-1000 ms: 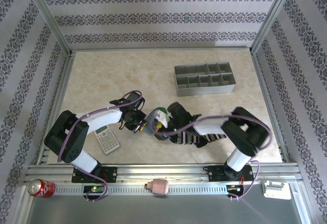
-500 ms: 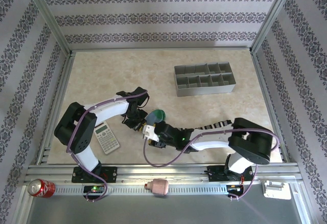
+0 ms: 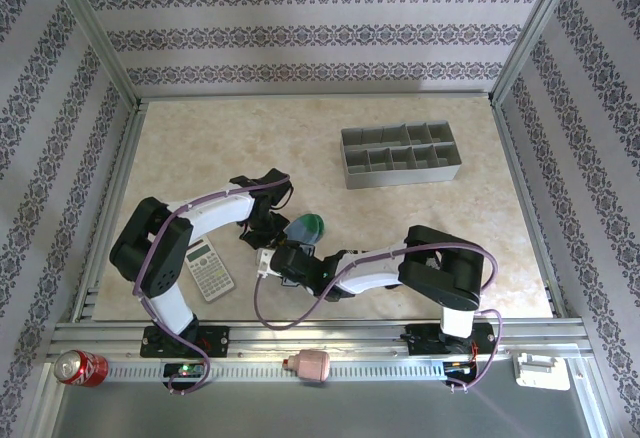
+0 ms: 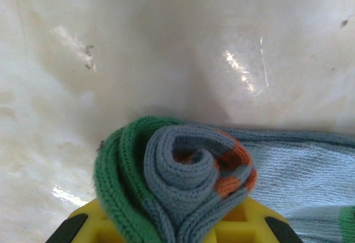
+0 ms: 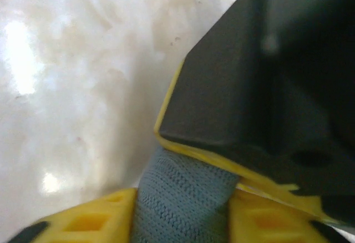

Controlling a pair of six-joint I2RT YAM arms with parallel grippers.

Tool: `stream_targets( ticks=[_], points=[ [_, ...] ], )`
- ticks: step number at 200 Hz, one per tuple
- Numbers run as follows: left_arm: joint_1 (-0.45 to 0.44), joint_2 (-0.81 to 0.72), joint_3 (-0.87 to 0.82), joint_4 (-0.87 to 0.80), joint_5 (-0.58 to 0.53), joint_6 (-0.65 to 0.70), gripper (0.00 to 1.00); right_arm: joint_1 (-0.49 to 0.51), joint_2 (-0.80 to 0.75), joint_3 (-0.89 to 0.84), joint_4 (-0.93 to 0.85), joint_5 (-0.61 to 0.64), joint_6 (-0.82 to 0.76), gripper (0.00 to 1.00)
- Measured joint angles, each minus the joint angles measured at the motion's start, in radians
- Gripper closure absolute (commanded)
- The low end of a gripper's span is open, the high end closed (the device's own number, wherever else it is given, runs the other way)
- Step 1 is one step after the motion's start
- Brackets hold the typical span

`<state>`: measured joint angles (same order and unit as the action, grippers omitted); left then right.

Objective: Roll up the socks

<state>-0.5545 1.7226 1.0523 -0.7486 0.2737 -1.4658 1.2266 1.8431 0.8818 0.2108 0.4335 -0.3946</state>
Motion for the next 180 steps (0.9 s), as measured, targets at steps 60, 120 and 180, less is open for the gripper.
stream_targets(
  ticks=[60, 120, 180],
  points=[
    [0.000, -0.010, -0.009, 0.024, -0.024, -0.003, 0.74, -0.030, -0.010, -0.001, -0.014, -0.066, 0.058, 1.00],
    [0.027, -0.125, -0.108, 0.133, -0.027, -0.051, 0.21, -0.119, -0.057, -0.068, 0.047, -0.286, 0.159, 1.00],
    [0.111, -0.264, -0.235, 0.335, -0.042, -0.061, 0.18, -0.210, -0.065, -0.107, 0.121, -0.475, 0.256, 1.00]
  ],
)
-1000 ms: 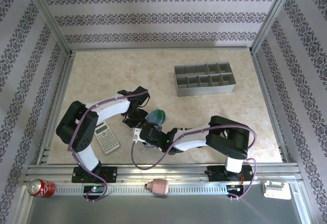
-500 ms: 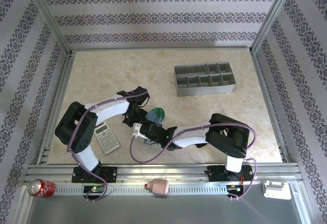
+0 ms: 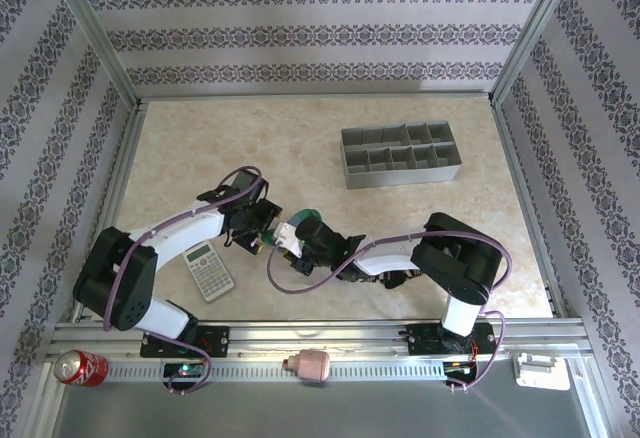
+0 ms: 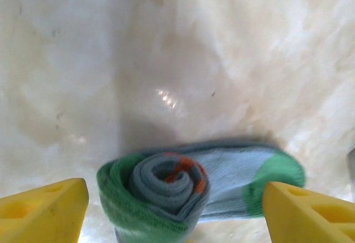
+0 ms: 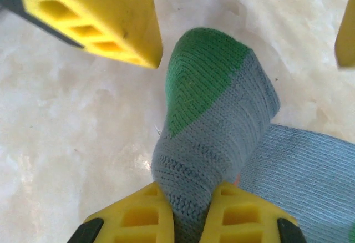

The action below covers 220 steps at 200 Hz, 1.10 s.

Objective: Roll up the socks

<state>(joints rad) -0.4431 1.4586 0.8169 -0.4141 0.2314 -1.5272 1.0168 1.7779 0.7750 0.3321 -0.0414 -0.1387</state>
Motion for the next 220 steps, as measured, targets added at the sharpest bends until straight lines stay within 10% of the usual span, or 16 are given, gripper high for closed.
stream_targets(
  ticks=[68, 220],
  points=[
    [0.039, -0.085, -0.069, 0.107, 0.023, 0.040, 0.36, -0.088, 0.001, -0.032, 0.056, -0.180, 0.089, 1.00],
    [-0.048, 0.011, -0.113, 0.226, 0.101, 0.159, 0.36, -0.344, 0.097, -0.062, 0.174, -0.676, 0.303, 1.00]
  ],
)
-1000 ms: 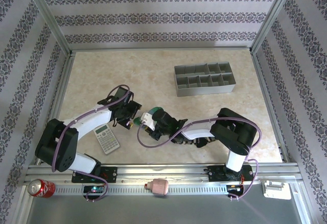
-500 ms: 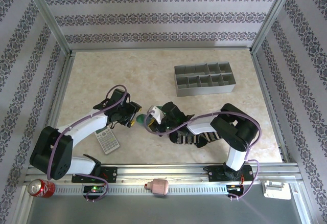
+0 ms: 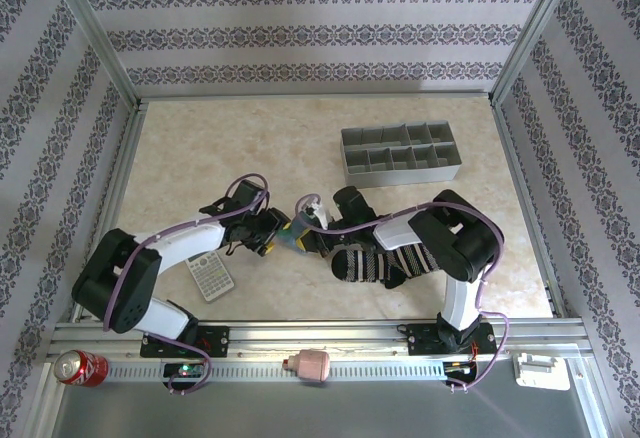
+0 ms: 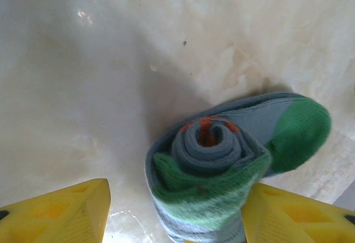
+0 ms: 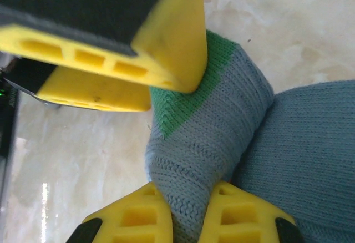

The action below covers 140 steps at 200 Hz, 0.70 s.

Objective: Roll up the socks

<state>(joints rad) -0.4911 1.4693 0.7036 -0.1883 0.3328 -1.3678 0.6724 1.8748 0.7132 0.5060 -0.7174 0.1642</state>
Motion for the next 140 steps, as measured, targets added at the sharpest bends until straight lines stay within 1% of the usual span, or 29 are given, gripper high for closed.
stream_targets(
  ticks=[22, 45, 82, 95, 107, 140],
  points=[
    [-0.001, 0.032, 0.009, 0.030, 0.000, 0.004, 0.33, -0.034, 0.030, 0.008, 0.013, -0.073, 0.029, 1.00],
    [-0.011, 0.064, 0.026, 0.061, 0.000, 0.005, 0.33, -0.062, 0.055, 0.018, 0.021, -0.138, 0.055, 1.00],
    [-0.027, 0.088, 0.036, 0.091, 0.000, 0.003, 0.29, -0.082, 0.079, 0.037, 0.011, -0.193, 0.080, 1.00],
    [-0.034, 0.096, 0.040, 0.100, 0.001, 0.003, 0.29, -0.089, 0.089, 0.045, 0.007, -0.212, 0.093, 1.00],
    [-0.039, 0.110, 0.046, 0.106, 0.004, 0.003, 0.34, -0.095, 0.094, 0.047, 0.007, -0.224, 0.098, 1.00],
    [-0.041, 0.133, 0.060, 0.069, 0.002, 0.000, 0.56, -0.101, 0.104, 0.056, 0.002, -0.246, 0.103, 1.00]
  ],
)
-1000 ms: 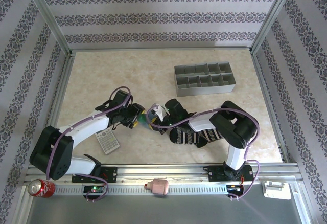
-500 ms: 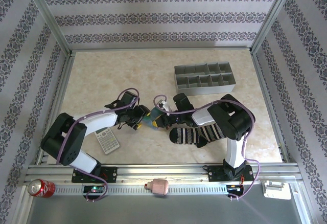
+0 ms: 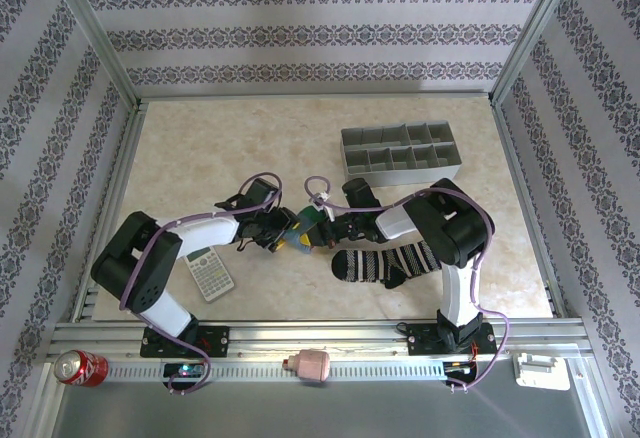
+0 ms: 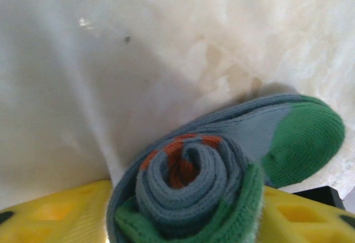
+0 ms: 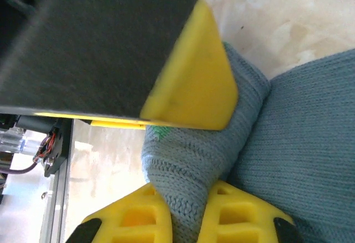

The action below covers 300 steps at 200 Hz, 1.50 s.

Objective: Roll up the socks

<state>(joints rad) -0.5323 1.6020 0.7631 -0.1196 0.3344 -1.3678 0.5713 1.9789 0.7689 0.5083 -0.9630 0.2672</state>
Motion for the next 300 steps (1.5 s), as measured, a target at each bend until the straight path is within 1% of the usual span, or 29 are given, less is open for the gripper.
stream_targets(
  ticks=[15, 30, 39, 56, 73, 85, 91, 108, 130, 134, 137, 153, 173, 187, 207, 252, 264, 287, 297, 300],
  points=[
    [-0.001, 0.012, 0.011, -0.013, -0.002, -0.007, 0.68, 0.000, 0.002, 0.008, -0.017, -0.003, 0.000, 1.00],
    [-0.003, 0.016, 0.012, -0.012, -0.004, -0.030, 0.91, -0.003, 0.003, 0.026, -0.053, -0.008, -0.001, 1.00],
    [-0.003, 0.008, 0.011, -0.018, -0.008, -0.047, 1.00, -0.004, 0.006, 0.047, -0.096, -0.013, -0.006, 1.00],
    [-0.003, -0.010, 0.009, -0.045, -0.017, -0.064, 1.00, -0.003, 0.004, 0.087, -0.175, -0.016, -0.032, 1.00],
    [-0.006, -0.032, 0.000, -0.079, -0.026, -0.102, 1.00, 0.021, -0.004, 0.124, -0.264, -0.002, -0.091, 1.00],
    [-0.014, -0.056, -0.007, -0.122, -0.034, -0.127, 1.00, 0.050, -0.021, 0.134, -0.310, 0.028, -0.139, 0.87],
    [-0.019, -0.068, -0.010, -0.153, -0.036, -0.142, 1.00, 0.073, -0.039, 0.132, -0.337, 0.056, -0.169, 0.77],
    [-0.034, -0.089, -0.007, -0.227, -0.032, -0.179, 1.00, 0.129, -0.113, 0.090, -0.355, 0.163, -0.225, 0.64],
    [-0.048, -0.084, 0.025, -0.320, -0.031, -0.219, 1.00, 0.210, -0.301, -0.055, -0.340, 0.369, -0.305, 0.52],
    [-0.048, -0.079, 0.034, -0.335, -0.031, -0.225, 1.00, 0.217, -0.323, -0.072, -0.338, 0.386, -0.312, 0.50],
    [-0.048, -0.075, 0.039, -0.344, -0.032, -0.229, 1.00, 0.229, -0.361, -0.097, -0.339, 0.426, -0.323, 0.49],
    [-0.048, -0.039, 0.087, -0.395, -0.032, -0.239, 1.00, 0.269, -0.463, -0.167, -0.321, 0.548, -0.362, 0.46],
    [-0.048, 0.006, 0.145, -0.455, -0.032, -0.238, 1.00, 0.341, -0.518, -0.197, -0.306, 0.708, -0.419, 0.43],
    [-0.048, 0.026, 0.168, -0.476, -0.031, -0.237, 1.00, 0.414, -0.515, -0.197, -0.294, 0.814, -0.463, 0.41],
    [-0.048, 0.046, 0.193, -0.503, -0.032, -0.233, 1.00, 0.486, -0.488, -0.184, -0.288, 0.938, -0.523, 0.40],
    [-0.048, 0.070, 0.224, -0.536, -0.031, -0.217, 1.00, 0.563, -0.350, -0.065, -0.286, 1.133, -0.642, 0.39],
    [-0.048, 0.072, 0.225, -0.539, -0.031, -0.215, 1.00, 0.575, -0.314, -0.037, -0.282, 1.168, -0.668, 0.40],
    [-0.048, 0.072, 0.225, -0.539, -0.031, -0.213, 1.00, 0.586, -0.264, 0.000, -0.280, 1.212, -0.706, 0.43],
    [-0.048, 0.072, 0.225, -0.539, -0.031, -0.212, 1.00, 0.590, -0.246, 0.010, -0.280, 1.226, -0.715, 0.46],
    [-0.048, 0.072, 0.225, -0.539, -0.031, -0.212, 1.00, 0.590, -0.240, 0.013, -0.282, 1.231, -0.719, 0.49]
  ],
)
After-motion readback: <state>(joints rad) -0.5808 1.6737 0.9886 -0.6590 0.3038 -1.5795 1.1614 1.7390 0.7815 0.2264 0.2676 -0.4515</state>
